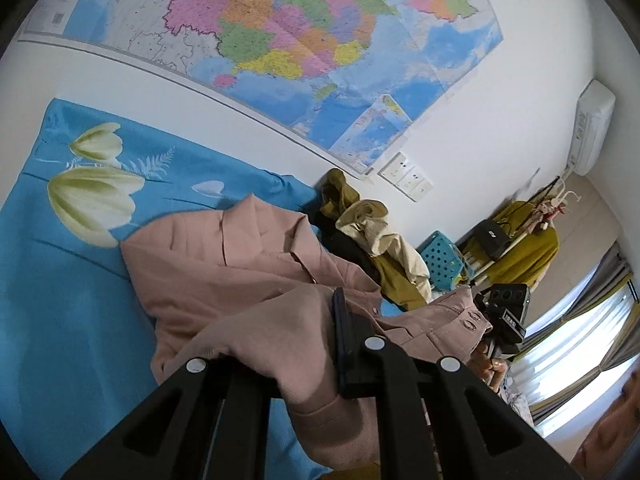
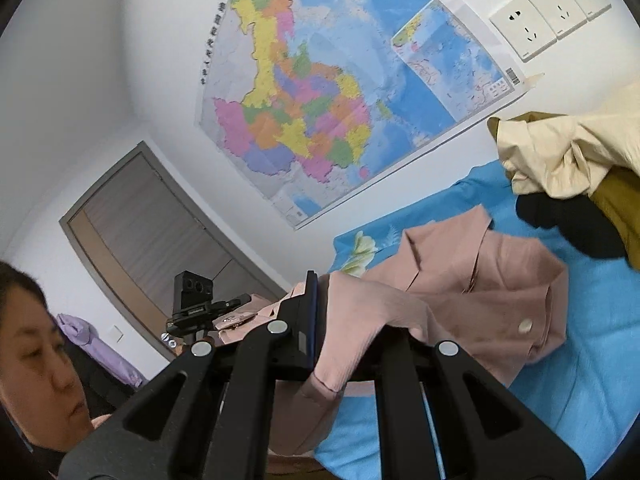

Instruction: Fold large clothes

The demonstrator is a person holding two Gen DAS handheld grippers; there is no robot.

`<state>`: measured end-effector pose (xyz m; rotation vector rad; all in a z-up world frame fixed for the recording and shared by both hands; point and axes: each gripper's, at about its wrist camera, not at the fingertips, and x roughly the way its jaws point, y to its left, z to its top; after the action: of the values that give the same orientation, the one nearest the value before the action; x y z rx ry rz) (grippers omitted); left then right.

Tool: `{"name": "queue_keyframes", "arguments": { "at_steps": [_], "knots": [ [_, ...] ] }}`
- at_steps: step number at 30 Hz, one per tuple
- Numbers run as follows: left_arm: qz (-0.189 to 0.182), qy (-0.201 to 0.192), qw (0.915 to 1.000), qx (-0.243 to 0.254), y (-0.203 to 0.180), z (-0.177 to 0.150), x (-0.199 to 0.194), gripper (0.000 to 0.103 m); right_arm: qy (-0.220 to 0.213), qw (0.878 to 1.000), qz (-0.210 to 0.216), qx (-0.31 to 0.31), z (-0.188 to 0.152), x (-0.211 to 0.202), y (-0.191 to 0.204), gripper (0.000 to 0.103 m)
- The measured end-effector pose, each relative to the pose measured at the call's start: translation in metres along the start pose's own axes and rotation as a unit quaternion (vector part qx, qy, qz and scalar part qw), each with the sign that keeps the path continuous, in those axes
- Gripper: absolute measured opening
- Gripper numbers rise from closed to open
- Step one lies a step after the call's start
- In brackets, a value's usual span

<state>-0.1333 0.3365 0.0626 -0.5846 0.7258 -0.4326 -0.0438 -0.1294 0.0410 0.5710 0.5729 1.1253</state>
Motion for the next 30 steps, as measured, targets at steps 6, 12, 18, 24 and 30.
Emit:
{"name": "queue_keyframes", "arguments": {
  "at_steps": [6,12,18,24,30],
  "knots": [
    [0.026,0.009,0.9996,0.001,0.009,0.030,0.021,0.008,0.004,1.000,-0.021,0.015,0.027,0.022,-0.022,0.007],
    [0.054,0.028,0.9981,-0.005,0.021,0.060,0.050,0.008,0.009,0.998,-0.040,0.038,0.048,0.045,-0.053,0.007],
    [0.085,0.059,0.9944,-0.022,0.046,0.086,0.093,0.008,0.019,0.994,-0.065,0.088,0.062,0.073,-0.102,0.007],
    [0.117,0.097,0.9868,-0.055,0.084,0.102,0.141,0.008,0.044,0.986,-0.116,0.116,0.063,0.101,-0.146,0.007],
    [0.132,0.126,0.9788,-0.092,0.118,0.109,0.178,0.010,0.064,0.976,-0.156,0.139,0.058,0.123,-0.179,0.008]
  ]
}}
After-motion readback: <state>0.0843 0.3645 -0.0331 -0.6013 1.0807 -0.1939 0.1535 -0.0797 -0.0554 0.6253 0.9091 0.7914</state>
